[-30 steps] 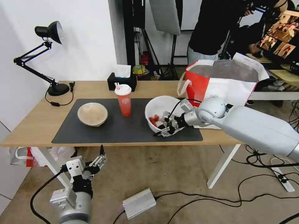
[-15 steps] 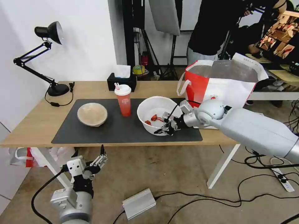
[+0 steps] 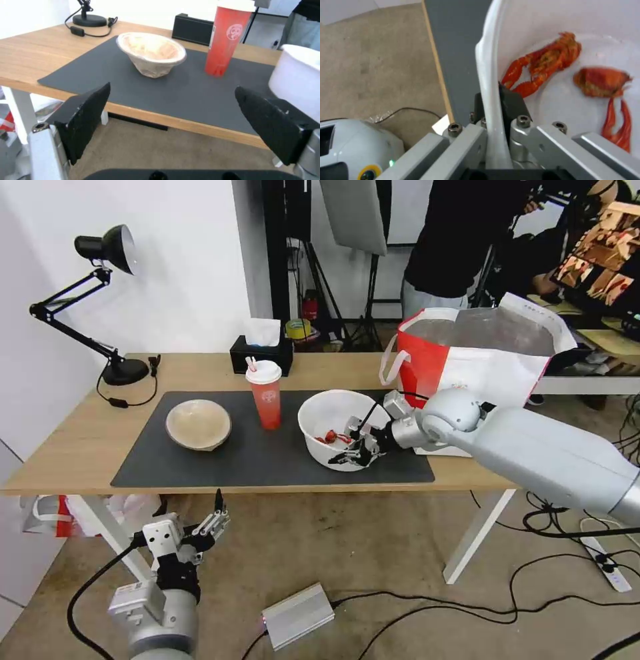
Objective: Pick up the trash from the table and place it into the takeout bag.
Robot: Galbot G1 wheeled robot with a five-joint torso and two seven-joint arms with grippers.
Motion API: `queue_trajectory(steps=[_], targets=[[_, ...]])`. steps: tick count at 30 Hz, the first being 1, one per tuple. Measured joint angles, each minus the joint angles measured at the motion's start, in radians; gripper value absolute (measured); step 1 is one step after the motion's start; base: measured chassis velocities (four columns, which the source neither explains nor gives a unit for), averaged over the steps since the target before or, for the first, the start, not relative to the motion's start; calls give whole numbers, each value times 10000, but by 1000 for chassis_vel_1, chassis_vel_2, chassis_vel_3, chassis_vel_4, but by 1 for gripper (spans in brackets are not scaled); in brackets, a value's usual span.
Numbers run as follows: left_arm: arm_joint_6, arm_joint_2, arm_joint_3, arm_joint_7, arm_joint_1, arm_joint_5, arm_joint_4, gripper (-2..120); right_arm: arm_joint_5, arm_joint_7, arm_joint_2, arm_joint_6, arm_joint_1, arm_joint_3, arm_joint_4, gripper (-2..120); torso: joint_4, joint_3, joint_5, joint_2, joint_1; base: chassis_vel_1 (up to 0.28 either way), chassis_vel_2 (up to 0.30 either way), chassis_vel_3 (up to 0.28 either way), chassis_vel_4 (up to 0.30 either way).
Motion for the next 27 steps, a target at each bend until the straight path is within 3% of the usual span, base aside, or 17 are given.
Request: queue_trajectory(steps=[27], targets=[[-41,87,142,-203,-109,-19,78,100,1073,117,-757,172,1523,38,1141,0,-2,-2,-2,2,0,0,0,0,0]])
